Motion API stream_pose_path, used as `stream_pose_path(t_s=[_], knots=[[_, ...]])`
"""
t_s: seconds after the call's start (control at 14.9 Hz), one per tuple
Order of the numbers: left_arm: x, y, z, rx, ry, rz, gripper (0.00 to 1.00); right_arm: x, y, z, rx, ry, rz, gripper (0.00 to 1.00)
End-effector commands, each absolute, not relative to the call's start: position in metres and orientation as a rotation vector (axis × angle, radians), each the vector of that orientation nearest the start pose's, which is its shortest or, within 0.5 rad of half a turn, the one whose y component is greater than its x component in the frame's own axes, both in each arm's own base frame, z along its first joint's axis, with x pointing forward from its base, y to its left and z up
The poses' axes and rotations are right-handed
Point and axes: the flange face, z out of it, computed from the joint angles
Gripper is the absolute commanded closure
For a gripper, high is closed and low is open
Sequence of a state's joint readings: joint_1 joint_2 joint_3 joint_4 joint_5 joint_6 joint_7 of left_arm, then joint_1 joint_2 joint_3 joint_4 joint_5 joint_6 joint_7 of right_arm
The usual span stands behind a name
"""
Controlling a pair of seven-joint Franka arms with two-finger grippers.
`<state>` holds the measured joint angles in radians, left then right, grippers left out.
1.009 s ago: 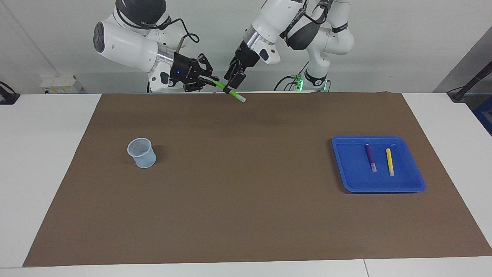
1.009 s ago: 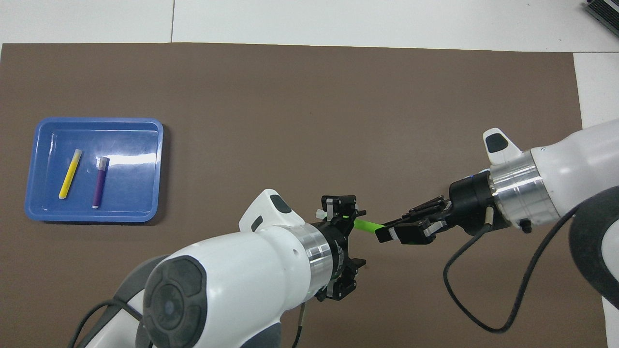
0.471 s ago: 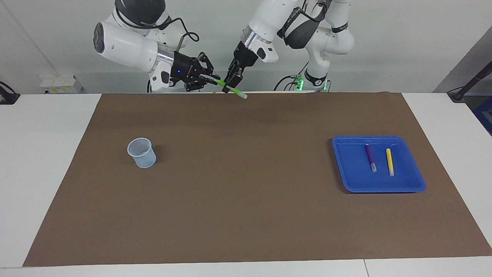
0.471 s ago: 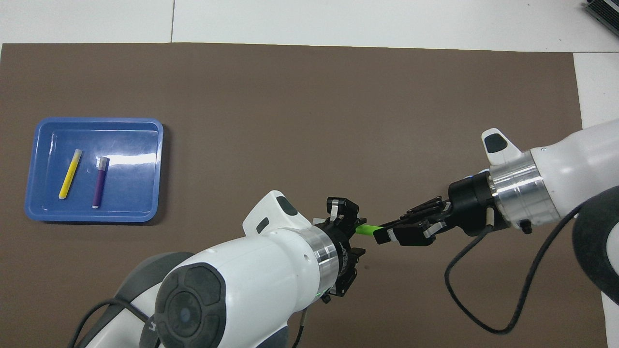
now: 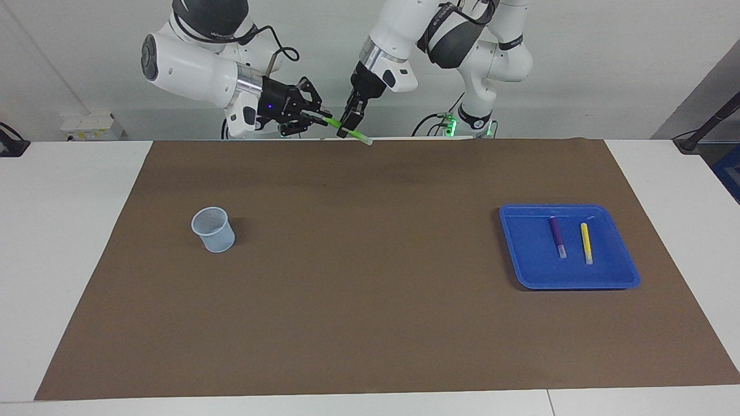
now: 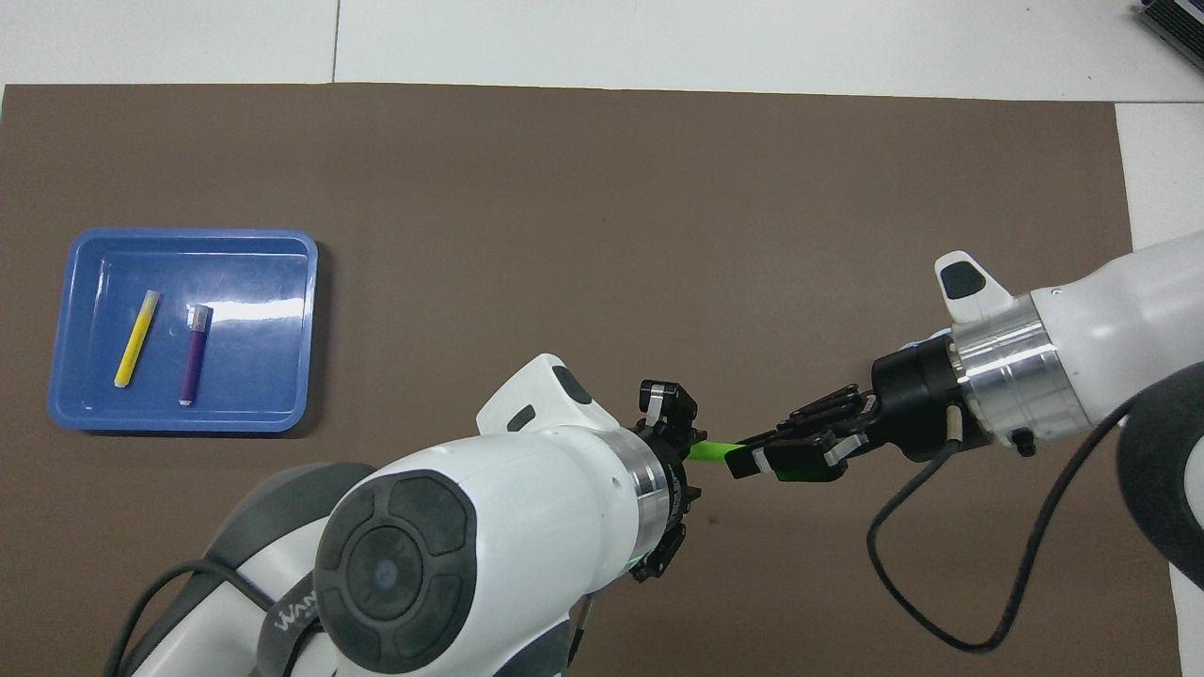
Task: Right arm passes pens to left for tray arrangement
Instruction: 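Close the left gripper on the green pen's free end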
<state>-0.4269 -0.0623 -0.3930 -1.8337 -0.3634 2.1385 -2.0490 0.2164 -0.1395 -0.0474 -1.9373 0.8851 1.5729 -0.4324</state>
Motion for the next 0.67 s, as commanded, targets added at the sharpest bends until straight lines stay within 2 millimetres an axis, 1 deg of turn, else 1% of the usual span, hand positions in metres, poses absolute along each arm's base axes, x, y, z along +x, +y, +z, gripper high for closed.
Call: stream_pose_path(t_s=[0.0, 0.13, 0.27, 0.47, 0.54, 0.61], knots=[[0.382, -0.438, 0.589, -2.701, -2.206, 0.454, 0.69, 0.482, 0.162, 0.570, -2.131, -0.549, 0.083, 1.00], [0.383, -0.437, 0.589, -2.699, -2.209, 0.448, 1.00, 0.483, 0.162, 0.569, -2.130, -0.548, 0.084, 1.00], [0.382, -0.437, 0.589, -2.718, -2.189, 0.393, 1.00, 0.482, 0.163, 0.569, -2.129, -0.551, 0.084, 1.00], [0.382, -0.436, 0.586, -2.720, -2.166, 0.384, 1.00, 0.483, 0.162, 0.569, -2.129, -0.549, 0.083, 1.00], [0.385, -0.432, 0.587, -2.715, -2.174, 0.380, 1.00, 0.482, 0.163, 0.569, -2.129, -0.551, 0.084, 1.00], [0.393, -0.425, 0.586, -2.695, -2.193, 0.377, 1.00, 0.482, 0.163, 0.569, -2.129, -0.551, 0.084, 1.00]])
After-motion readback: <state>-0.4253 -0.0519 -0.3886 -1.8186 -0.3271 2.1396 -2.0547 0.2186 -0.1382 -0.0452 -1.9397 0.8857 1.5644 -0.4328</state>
